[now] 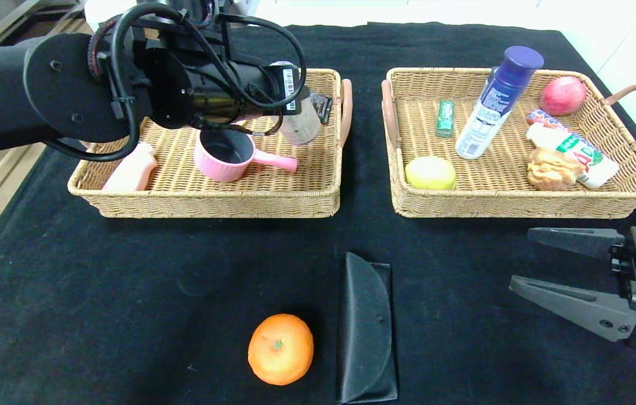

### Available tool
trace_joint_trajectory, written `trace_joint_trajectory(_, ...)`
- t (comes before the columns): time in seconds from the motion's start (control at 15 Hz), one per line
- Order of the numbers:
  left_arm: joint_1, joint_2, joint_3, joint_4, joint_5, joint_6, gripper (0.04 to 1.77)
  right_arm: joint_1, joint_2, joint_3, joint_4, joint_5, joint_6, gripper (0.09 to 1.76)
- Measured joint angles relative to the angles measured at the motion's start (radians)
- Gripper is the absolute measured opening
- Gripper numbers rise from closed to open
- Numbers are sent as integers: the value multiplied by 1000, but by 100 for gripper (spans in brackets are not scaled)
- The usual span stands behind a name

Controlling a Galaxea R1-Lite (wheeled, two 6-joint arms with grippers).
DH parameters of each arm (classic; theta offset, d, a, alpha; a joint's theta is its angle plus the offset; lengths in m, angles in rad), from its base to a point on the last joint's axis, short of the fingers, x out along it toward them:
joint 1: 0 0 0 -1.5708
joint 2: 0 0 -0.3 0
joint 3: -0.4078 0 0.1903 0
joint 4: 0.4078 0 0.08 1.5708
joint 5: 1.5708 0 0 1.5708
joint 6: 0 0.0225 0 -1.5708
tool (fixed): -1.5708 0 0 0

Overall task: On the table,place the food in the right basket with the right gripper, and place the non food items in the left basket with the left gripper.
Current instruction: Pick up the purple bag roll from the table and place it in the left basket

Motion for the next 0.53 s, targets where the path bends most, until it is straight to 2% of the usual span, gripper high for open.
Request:
trace_joint_trajectory(0.13,0,3,-3,2,0,1,93,0,0,0,0,0,0,171)
trace_joint_trajectory(0.33,0,5,-5,3,1,0,119,-1,-2,0,0,0,0,171)
trace_joint_trajectory(0.53,-3,3,0,5,1,0,135,-3,-2,-1,0,0,0,171)
